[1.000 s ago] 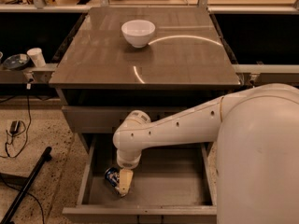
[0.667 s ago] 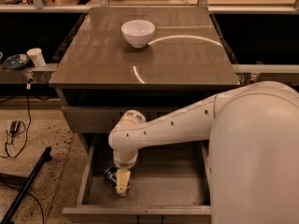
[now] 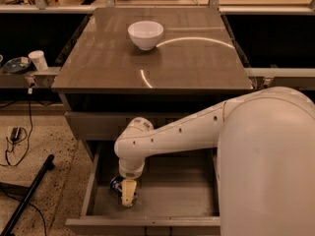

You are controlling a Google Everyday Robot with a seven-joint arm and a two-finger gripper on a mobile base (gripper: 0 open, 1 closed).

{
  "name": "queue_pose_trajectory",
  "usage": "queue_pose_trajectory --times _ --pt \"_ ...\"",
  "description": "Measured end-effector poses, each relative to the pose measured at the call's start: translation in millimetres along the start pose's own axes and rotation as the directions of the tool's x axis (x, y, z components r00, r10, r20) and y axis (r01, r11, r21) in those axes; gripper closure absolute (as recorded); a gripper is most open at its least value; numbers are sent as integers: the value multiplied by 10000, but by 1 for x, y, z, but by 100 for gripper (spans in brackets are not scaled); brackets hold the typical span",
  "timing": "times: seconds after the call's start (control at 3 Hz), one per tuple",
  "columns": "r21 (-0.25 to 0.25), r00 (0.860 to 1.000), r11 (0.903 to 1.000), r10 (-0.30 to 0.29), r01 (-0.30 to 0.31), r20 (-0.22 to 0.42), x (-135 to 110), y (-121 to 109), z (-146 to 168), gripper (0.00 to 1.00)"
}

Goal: Pick pepsi can from middle drawer and place on counter

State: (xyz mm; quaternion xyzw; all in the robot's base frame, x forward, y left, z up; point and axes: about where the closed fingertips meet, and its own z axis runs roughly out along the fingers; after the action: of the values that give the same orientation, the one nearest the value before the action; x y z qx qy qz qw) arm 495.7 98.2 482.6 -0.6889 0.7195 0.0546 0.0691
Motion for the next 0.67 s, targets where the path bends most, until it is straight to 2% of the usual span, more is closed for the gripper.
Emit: queue_pose_trajectory --times 0.67 --pt "-567 9994 9983 -127 145 309 -10 5 25 0"
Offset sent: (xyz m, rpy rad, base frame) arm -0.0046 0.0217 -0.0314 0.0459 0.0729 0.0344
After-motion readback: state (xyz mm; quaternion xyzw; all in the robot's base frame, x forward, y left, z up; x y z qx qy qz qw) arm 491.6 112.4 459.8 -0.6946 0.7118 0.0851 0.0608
